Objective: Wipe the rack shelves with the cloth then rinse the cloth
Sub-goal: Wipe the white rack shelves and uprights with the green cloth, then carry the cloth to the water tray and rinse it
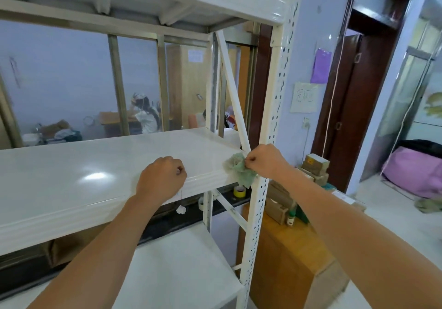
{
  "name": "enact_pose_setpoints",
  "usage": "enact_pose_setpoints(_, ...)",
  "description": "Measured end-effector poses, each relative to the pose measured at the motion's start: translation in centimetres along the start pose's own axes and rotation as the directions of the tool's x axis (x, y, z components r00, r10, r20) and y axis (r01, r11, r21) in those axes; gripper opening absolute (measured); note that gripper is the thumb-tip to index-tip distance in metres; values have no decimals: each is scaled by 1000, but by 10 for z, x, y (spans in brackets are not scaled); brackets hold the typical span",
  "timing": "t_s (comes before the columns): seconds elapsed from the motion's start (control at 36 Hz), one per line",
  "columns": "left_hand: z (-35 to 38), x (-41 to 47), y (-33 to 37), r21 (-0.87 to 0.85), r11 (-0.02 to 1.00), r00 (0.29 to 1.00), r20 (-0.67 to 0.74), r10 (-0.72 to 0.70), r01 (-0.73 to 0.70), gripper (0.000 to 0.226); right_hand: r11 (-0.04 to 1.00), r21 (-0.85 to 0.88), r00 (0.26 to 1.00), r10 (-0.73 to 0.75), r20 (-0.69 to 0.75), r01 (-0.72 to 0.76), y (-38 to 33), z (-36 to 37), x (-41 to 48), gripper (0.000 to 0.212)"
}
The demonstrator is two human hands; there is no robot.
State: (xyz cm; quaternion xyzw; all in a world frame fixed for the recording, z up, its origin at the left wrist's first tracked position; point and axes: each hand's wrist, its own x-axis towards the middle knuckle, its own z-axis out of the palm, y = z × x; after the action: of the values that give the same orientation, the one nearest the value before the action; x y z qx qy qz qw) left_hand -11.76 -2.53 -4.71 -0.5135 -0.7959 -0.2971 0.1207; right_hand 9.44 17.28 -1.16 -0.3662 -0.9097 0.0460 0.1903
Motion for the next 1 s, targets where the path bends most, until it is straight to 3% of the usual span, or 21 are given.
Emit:
enact_pose_setpoints(0.17,-8,-27,10,-103,993,999,19,-50,52,18,963,260,997,-79,-6,78,-32,0,-15,15)
enact_pose_setpoints(0.31,-32,-39,18,-381,917,993,38,-113,119,18,879,454,987,-163,1,145,-82,1,-22,10)
enact_pose_setpoints(0.39,-56,-49,14,-597,776,979,109,-173,204,41,778,620,984,-171,55,101,-114,5,-29,6)
enact_pose_setpoints(0.53,-101,-70,-14,-685,659,950,189,-250,310,64,515,857,965,-222,141,-7,-169,4,-47,9)
enact_pose_setpoints(0.69,-163,-97,-57,-761,531,927,283,-246,373,55,333,939,917,-340,208,-89,-239,6,-65,16)
enact_pose_setpoints(0.81,-198,-113,-89,-792,520,937,184,-297,320,32,341,934,872,-419,252,-106,-288,5,-82,42)
enact_pose_setpoints(0.89,-227,-126,-115,-748,603,950,120,-287,276,27,426,901,853,-441,279,-74,-326,8,-92,67)
enact_pose_setpoints(0.94,-247,-137,-133,-687,692,967,66,-248,224,20,488,873,862,-438,255,-11,-355,10,-100,63)
enact_pose_setpoints(1.0,-267,-150,-152,-630,756,978,22,-209,176,16,545,834,881,-434,189,90,-386,10,-111,41)
